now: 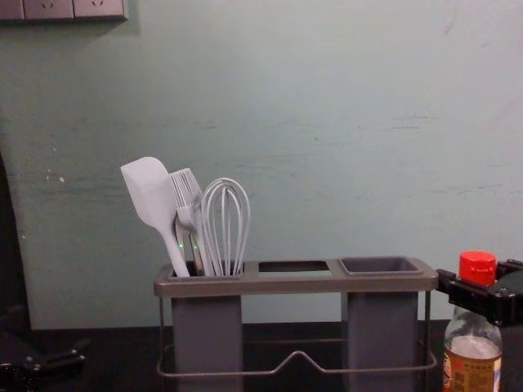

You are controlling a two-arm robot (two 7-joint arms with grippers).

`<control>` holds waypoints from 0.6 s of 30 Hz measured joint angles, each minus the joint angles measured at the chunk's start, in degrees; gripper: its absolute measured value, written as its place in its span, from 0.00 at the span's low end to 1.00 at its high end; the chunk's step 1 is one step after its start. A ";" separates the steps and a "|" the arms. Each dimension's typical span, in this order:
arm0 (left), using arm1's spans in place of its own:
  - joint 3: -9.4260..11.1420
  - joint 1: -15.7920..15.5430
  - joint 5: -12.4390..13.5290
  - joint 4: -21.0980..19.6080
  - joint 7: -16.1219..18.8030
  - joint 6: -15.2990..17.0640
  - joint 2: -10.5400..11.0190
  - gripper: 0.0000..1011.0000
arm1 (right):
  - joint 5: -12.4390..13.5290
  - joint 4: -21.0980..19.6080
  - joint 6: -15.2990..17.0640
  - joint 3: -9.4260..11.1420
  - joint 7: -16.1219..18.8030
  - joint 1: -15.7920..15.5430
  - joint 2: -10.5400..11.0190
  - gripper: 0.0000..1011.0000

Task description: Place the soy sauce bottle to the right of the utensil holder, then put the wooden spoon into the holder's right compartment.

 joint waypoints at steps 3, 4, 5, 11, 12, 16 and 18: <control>0.00 0.00 0.00 0.00 0.00 0.00 0.00 0.99 | 0.09 -0.08 0.02 0.10 0.03 -0.13 0.11 0.64; 0.00 0.00 0.00 0.00 0.00 0.00 0.00 0.99 | 0.11 -0.18 0.03 0.14 0.04 -0.21 0.16 0.65; 0.00 0.00 0.00 0.00 0.00 0.00 0.00 0.99 | 0.13 -0.32 0.06 0.18 0.04 -0.31 0.21 0.68; 0.00 0.00 0.00 0.00 0.00 0.00 0.00 0.99 | 0.18 -2.34 0.15 0.99 -0.01 -2.11 1.20 0.86; 0.00 0.00 0.00 0.00 0.00 0.00 0.00 0.99 | 0.27 -2.95 0.14 1.32 -0.03 -2.80 1.50 0.89; 0.00 0.00 0.00 0.00 0.00 0.00 0.00 0.99 | 0.74 -4.76 0.10 2.26 -0.07 -4.82 2.29 0.97; 0.00 0.00 0.00 0.00 0.00 0.00 0.00 0.99 | 0.94 -5.70 0.09 2.63 -0.07 -5.76 2.68 0.99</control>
